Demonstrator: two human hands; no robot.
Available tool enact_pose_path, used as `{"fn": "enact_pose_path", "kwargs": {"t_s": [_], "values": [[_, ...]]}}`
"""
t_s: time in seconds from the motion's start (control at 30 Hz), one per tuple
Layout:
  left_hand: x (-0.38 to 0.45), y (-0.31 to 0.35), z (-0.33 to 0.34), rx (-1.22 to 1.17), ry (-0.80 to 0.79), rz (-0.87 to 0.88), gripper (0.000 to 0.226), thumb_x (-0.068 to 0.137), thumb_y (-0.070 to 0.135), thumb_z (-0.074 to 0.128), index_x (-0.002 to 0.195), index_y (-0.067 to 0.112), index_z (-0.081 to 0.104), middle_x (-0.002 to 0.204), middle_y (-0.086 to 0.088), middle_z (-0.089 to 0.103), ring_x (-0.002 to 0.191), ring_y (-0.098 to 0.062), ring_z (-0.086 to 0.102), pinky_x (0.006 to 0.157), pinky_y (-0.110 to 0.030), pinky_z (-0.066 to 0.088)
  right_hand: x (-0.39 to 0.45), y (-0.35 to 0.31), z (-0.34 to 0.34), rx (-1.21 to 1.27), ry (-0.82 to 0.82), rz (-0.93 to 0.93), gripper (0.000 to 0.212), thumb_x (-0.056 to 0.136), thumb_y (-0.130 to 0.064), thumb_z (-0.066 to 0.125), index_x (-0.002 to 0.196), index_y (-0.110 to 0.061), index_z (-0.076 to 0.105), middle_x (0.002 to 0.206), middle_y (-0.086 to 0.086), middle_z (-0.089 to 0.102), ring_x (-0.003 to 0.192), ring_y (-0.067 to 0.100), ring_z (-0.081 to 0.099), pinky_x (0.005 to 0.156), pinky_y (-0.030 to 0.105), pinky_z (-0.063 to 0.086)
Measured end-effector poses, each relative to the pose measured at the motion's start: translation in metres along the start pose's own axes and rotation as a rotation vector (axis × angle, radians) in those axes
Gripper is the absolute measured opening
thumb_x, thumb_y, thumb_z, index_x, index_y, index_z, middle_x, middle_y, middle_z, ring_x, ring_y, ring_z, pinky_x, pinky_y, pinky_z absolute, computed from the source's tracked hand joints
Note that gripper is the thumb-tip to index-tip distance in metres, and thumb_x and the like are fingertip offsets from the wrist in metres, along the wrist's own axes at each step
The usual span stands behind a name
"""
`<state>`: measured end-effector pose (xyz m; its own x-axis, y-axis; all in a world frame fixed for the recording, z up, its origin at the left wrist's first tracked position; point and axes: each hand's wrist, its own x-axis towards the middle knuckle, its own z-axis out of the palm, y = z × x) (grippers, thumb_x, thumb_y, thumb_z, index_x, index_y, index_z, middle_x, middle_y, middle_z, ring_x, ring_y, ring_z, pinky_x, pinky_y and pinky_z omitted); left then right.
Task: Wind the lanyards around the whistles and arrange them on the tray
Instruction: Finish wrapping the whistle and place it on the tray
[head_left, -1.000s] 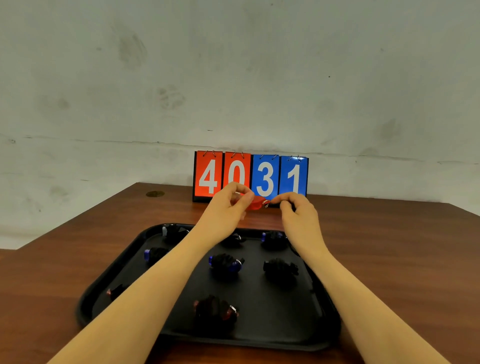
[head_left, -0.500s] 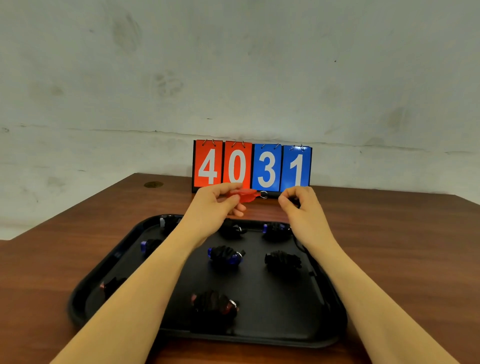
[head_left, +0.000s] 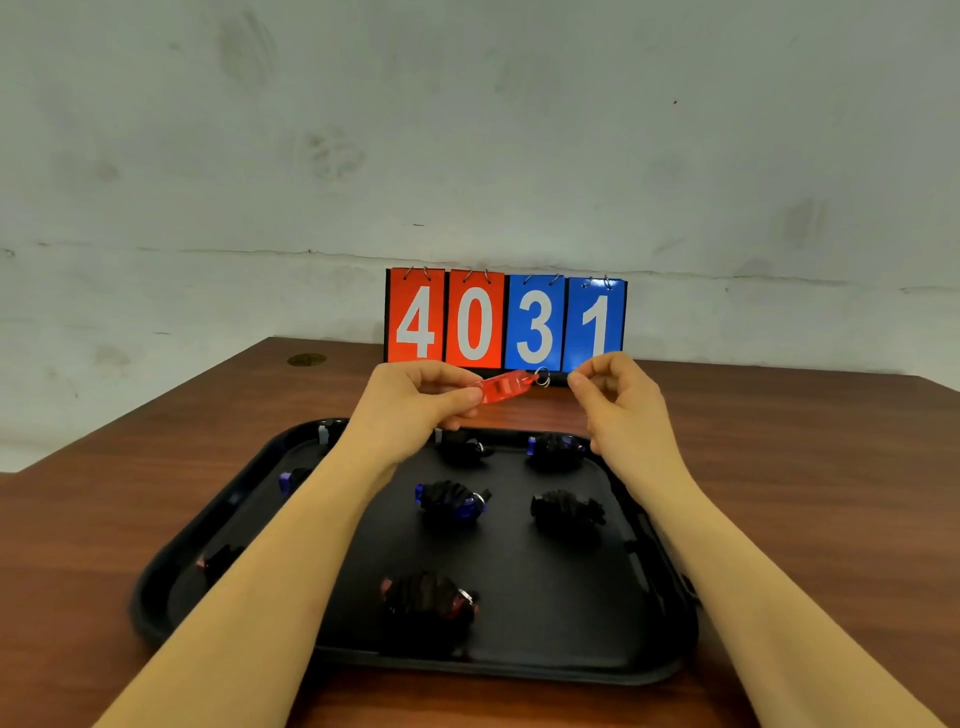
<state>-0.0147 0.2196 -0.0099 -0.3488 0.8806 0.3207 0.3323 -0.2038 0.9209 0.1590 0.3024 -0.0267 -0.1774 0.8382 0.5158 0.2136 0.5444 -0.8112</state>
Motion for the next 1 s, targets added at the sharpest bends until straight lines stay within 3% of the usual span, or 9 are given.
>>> {"fn": "enact_pose_path", "kwargs": {"t_s": [0.2,0.3,0.37,0.43,0.53,0.6,0.7,0.87,1.0], "values": [[-0.006,0.007,0.001,-0.332,-0.129,-0.132,0.012,0.077,0.003,0.066,0.086,0.010,0.070,0.082,-0.007,0.072,0.071,-0.015,0.070,0.063,-0.020,0.057,-0.006,-0.004,0.005,0.225,-0.070,0.085,0.010,0.088,-0.019,0.061,0.083,-0.010,0.063,0.068,0.004,0.055,0.043,0.012,0.035,0.041,0.024,0.032],[-0.007,0.008,0.004,-0.457,-0.159,-0.182,0.011,0.077,0.001,0.064,0.085,0.007,0.070,0.080,-0.008,0.073,0.068,-0.015,0.070,0.059,-0.020,0.056,-0.007,-0.005,0.009,0.163,-0.120,0.041,0.013,0.088,-0.024,0.060,0.084,-0.016,0.068,0.060,0.001,0.057,0.040,0.004,0.040,0.041,0.016,0.033],[-0.008,0.008,0.006,-0.512,-0.188,-0.214,0.011,0.078,0.002,0.063,0.085,0.006,0.070,0.079,-0.008,0.073,0.067,-0.014,0.070,0.059,-0.020,0.057,-0.009,-0.006,0.011,0.051,-0.132,-0.047,0.014,0.088,-0.027,0.059,0.083,-0.021,0.071,0.059,-0.008,0.060,0.048,0.002,0.051,0.050,0.012,0.040],[-0.009,0.008,0.009,-0.549,-0.214,-0.234,0.011,0.079,0.002,0.062,0.087,0.005,0.069,0.079,-0.008,0.073,0.067,-0.013,0.070,0.058,-0.020,0.056,-0.012,-0.006,0.014,-0.039,-0.122,-0.128,0.015,0.090,-0.025,0.057,0.091,-0.024,0.071,0.074,-0.014,0.067,0.070,0.000,0.059,0.067,0.007,0.044],[-0.008,0.009,0.008,-0.642,-0.188,-0.248,0.011,0.080,0.003,0.061,0.088,0.004,0.069,0.078,-0.007,0.073,0.065,-0.012,0.069,0.057,-0.020,0.056,-0.014,-0.008,0.017,-0.169,-0.131,-0.206,0.024,0.095,-0.018,0.048,0.113,-0.019,0.064,0.097,-0.011,0.062,0.089,-0.004,0.054,0.077,-0.003,0.036],[-0.007,0.009,0.005,-0.688,-0.147,-0.247,0.012,0.078,0.005,0.062,0.088,0.004,0.068,0.077,-0.007,0.072,0.064,-0.012,0.069,0.057,-0.020,0.056,-0.014,-0.008,0.017,-0.159,-0.172,-0.189,0.030,0.096,-0.013,0.044,0.123,-0.018,0.058,0.101,-0.009,0.057,0.088,-0.009,0.051,0.075,-0.005,0.035],[-0.005,0.008,0.003,-0.719,-0.109,-0.246,0.015,0.078,0.007,0.062,0.091,0.004,0.067,0.077,-0.007,0.072,0.064,-0.012,0.069,0.057,-0.019,0.056,-0.015,-0.006,0.020,-0.076,-0.204,-0.147,0.036,0.096,-0.012,0.044,0.129,-0.023,0.051,0.084,-0.008,0.059,0.067,-0.010,0.052,0.068,0.006,0.042],[-0.005,0.008,0.005,-0.751,-0.090,-0.248,0.016,0.078,0.007,0.063,0.093,0.003,0.067,0.077,-0.008,0.072,0.065,-0.012,0.069,0.058,-0.020,0.056,-0.014,-0.008,0.019,0.069,-0.171,-0.023,0.006,0.090,-0.014,0.057,0.096,-0.014,0.058,0.075,0.000,0.068,0.042,0.005,0.047,0.050,0.022,0.047],[-0.007,0.006,0.008,-0.722,-0.070,-0.219,0.017,0.076,0.003,0.065,0.093,0.001,0.066,0.078,-0.010,0.072,0.066,-0.014,0.069,0.059,-0.020,0.056,-0.018,-0.010,0.024,-0.144,-0.183,-0.189,0.003,0.084,-0.018,0.065,0.087,-0.018,0.067,0.077,-0.012,0.066,0.068,-0.002,0.060,0.065,0.007,0.045]]}}
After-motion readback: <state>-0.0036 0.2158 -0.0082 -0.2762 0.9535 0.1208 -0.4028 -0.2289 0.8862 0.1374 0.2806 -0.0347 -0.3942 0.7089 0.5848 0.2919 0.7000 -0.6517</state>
